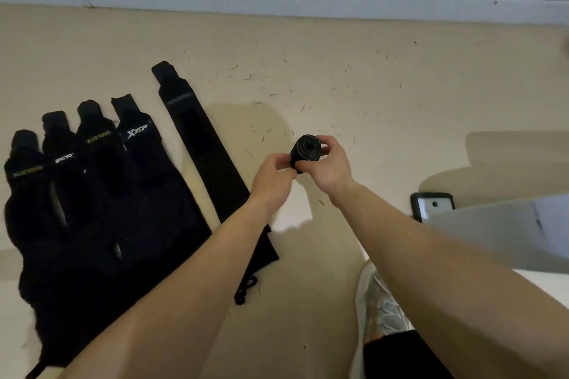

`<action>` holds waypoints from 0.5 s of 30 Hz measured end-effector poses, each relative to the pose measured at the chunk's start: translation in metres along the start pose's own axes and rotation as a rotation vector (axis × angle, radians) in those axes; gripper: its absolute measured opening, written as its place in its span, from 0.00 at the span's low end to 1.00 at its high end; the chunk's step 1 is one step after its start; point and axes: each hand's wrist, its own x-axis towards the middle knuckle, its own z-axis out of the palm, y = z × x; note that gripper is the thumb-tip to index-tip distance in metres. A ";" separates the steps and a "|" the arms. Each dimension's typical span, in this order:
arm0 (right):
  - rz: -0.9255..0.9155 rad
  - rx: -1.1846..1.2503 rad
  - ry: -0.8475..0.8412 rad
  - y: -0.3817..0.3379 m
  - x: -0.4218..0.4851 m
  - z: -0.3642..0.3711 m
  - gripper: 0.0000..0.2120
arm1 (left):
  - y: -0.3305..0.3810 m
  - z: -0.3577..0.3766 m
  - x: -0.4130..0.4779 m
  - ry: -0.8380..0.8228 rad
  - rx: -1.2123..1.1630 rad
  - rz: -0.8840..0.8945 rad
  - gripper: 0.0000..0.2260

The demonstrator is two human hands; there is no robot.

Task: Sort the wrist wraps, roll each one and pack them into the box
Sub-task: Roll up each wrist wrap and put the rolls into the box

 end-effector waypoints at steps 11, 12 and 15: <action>0.021 -0.091 0.041 0.038 0.037 0.009 0.27 | -0.023 0.017 0.039 -0.149 -0.054 -0.116 0.20; 0.031 -0.094 0.029 0.038 0.035 0.009 0.29 | -0.023 0.016 0.038 -0.160 -0.052 -0.121 0.22; 0.106 -0.078 -0.005 0.035 0.028 0.007 0.39 | -0.024 0.010 0.032 -0.163 -0.019 -0.118 0.21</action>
